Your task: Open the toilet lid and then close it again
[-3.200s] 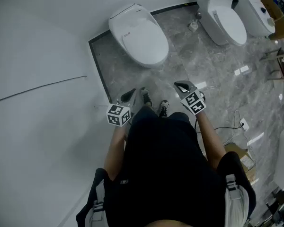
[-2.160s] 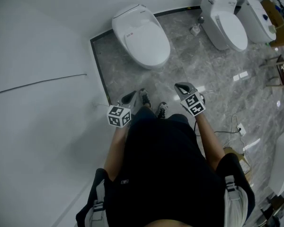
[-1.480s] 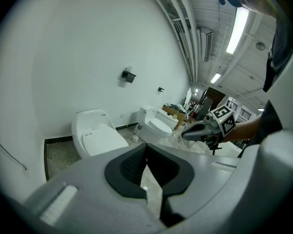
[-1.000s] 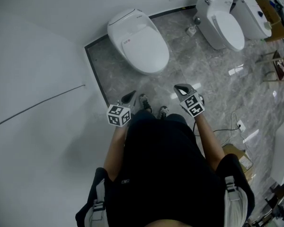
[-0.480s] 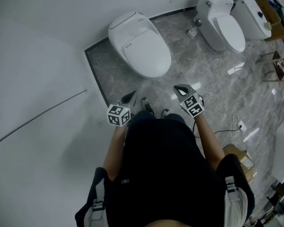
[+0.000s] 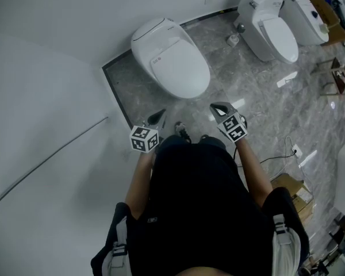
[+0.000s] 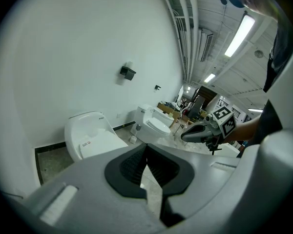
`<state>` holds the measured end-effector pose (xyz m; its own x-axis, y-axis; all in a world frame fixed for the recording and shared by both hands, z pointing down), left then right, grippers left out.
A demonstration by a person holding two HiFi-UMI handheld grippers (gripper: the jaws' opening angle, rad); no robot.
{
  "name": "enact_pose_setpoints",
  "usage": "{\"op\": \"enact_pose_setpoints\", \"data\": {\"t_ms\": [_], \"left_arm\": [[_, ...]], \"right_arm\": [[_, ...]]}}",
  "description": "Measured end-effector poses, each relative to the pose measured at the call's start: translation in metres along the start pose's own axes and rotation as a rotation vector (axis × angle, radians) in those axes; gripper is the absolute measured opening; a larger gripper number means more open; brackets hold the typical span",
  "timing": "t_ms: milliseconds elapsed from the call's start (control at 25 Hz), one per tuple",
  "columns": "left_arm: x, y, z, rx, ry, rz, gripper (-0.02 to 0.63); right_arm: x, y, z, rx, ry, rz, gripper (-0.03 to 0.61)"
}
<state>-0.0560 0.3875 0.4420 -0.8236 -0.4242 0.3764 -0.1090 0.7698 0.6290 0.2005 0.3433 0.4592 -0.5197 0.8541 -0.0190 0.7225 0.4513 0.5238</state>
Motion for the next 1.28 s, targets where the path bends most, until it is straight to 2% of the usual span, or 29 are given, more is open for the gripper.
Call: {"op": "enact_pose_setpoints", "data": {"t_ms": [360, 760, 1280], "left_arm": [[0.015, -0.008, -0.003, 0.011, 0.021, -0.014, 0.011], [0.032, -0.013, -0.006, 0.008, 0.036, -0.01, 0.011], [0.048, -0.005, -0.003, 0.004, 0.029, 0.0, 0.011]], "right_arm": [[-0.003, -0.006, -0.007, 0.009, 0.011, -0.035, 0.005], [-0.006, -0.022, -0.017, 0.015, 0.021, -0.027, 0.005], [-0.005, -0.027, -0.02, 0.013, 0.041, -0.029, 0.005]]}}
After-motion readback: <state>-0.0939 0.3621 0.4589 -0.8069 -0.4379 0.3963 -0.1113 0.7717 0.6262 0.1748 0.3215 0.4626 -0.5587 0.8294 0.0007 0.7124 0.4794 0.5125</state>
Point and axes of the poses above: the fingertips, and each gripper's own axes: z backward along the fingers, x to its left, y out of its underside, the point moved 6 cm from there along z, backward along the fingers, and after that the axes turned 15 degrees about x, right-handed, at the moved point
